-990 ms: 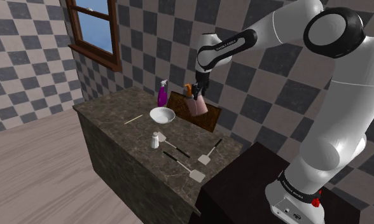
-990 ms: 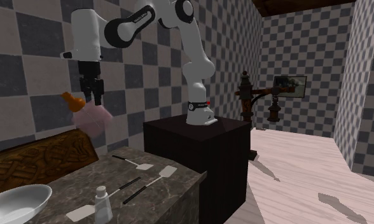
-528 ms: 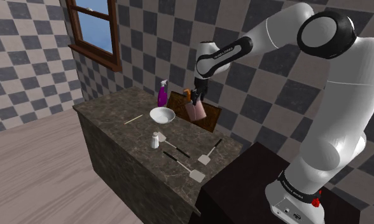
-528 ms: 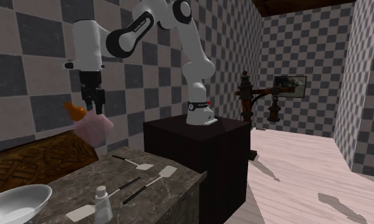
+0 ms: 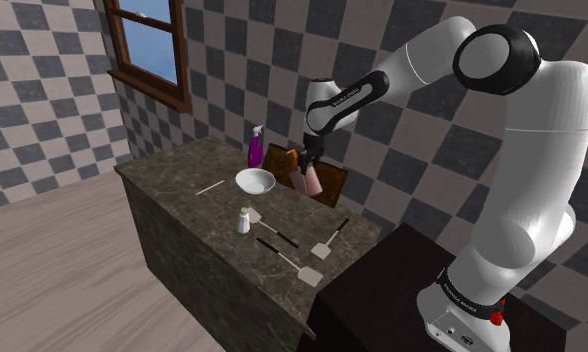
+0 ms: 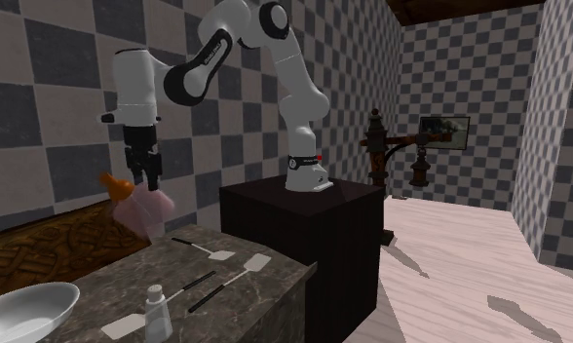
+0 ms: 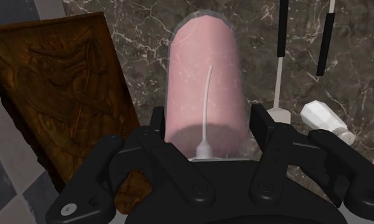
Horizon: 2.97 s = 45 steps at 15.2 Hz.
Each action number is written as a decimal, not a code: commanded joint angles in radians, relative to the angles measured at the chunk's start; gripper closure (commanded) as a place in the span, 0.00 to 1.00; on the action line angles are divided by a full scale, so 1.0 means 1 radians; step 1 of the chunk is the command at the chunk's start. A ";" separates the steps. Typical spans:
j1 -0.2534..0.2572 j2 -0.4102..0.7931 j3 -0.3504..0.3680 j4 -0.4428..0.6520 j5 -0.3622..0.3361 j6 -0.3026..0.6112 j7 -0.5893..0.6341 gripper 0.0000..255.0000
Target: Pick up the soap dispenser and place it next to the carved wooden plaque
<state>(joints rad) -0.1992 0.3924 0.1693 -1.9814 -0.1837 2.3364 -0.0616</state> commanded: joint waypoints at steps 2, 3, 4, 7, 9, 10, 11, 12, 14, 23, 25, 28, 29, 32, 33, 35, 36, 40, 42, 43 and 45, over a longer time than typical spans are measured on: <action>0.004 0.027 -0.005 -0.004 -0.010 0.032 0.008 1.00; 0.005 0.037 -0.006 -0.005 -0.013 0.042 0.011 1.00; 0.006 0.046 -0.008 -0.006 -0.016 0.052 0.014 1.00; 0.010 0.076 -0.014 -0.007 -0.025 0.082 0.022 1.00; 0.012 0.097 -0.018 -0.006 -0.032 0.102 0.027 1.00; 0.014 0.107 -0.020 -0.006 -0.035 0.111 0.030 1.00; 0.015 0.117 -0.022 -0.005 -0.038 0.121 0.032 1.00; 0.017 0.128 -0.024 -0.004 -0.041 0.130 0.035 1.00; 0.020 0.150 -0.029 -0.001 -0.047 0.149 0.040 1.00; 0.035 0.252 -0.051 0.022 -0.073 0.227 0.062 1.00; 0.039 0.275 -0.056 0.030 -0.078 0.243 0.067 1.00; 0.041 0.285 -0.058 0.033 -0.080 0.250 0.069 1.00; 0.041 0.285 -0.058 0.033 -0.080 0.250 0.068 1.00; 0.041 0.285 -0.058 0.033 -0.080 0.250 0.069 1.00; 0.041 0.285 -0.058 0.033 -0.080 0.250 0.069 1.00; 0.039 0.285 -0.058 0.033 -0.080 0.250 0.066 0.00; 0.040 0.285 -0.057 0.034 -0.080 0.249 0.067 0.00; 0.041 0.285 -0.058 0.033 -0.080 0.250 0.069 0.00; 0.034 0.228 -0.044 0.018 -0.068 0.207 0.060 0.00; 0.031 0.200 -0.038 0.012 -0.061 0.185 0.055 0.00; 0.028 0.178 -0.033 0.008 -0.055 0.167 0.052 0.00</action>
<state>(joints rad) -0.1700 0.5798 0.1345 -1.9692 -0.2409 2.5103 -0.0086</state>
